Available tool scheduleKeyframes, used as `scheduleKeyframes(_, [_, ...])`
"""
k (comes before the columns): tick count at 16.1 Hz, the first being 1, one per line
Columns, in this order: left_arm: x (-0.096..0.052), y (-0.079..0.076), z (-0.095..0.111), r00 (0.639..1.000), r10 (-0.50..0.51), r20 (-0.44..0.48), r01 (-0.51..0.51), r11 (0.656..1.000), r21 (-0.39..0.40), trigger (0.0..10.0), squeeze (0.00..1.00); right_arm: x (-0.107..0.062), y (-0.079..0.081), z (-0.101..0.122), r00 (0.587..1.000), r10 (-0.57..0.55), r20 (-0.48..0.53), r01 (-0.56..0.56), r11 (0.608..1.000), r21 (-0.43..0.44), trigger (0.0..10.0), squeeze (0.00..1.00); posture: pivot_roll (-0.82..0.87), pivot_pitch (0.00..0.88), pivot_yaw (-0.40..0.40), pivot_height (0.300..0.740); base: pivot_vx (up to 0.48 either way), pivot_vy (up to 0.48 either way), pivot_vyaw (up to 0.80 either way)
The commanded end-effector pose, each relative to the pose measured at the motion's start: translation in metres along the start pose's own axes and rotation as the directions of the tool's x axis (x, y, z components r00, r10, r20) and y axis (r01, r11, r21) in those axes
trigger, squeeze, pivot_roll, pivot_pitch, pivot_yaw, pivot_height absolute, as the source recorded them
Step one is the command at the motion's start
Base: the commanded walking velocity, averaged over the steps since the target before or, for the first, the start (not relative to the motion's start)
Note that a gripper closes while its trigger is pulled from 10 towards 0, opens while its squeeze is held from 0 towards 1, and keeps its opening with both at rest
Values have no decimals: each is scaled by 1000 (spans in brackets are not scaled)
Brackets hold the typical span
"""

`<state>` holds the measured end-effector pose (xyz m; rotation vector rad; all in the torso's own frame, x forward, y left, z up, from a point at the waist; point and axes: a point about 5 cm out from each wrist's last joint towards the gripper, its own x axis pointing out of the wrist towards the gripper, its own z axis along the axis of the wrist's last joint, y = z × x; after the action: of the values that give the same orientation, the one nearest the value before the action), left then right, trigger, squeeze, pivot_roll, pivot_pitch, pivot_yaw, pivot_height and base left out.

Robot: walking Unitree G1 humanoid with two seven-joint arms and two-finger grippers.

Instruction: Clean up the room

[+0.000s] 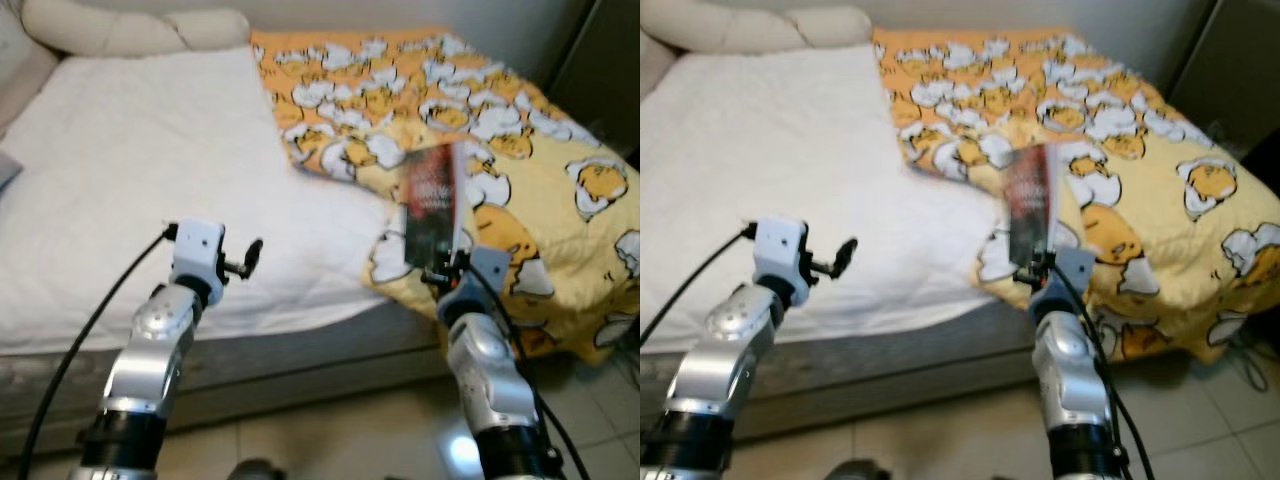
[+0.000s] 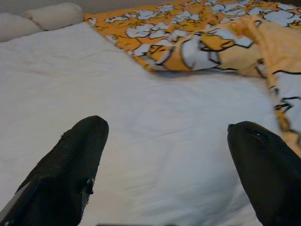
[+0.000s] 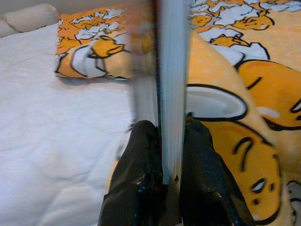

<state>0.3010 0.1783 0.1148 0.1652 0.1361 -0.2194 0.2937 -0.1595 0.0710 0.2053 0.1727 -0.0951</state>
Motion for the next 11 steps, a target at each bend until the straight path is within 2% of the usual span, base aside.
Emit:
scheduleKeyframes(1, [-1, 8, 2, 1000, 24, 1, -24, 1000, 15, 10000, 439, 2, 5, 10, 999, 11, 48, -11, 1000, 4, 10000, 0, 60, 0, -24, 740, 0, 480, 0])
scheduleKeyframes(11, [1, 6, 3, 1000, 16, 8, -16, 1000, 21, 10000, 443, 4, 6, 11, 999, 20, 48, -20, 1000, 5, 10000, 0, 64, 0, -30, 740, 0, 480, 0])
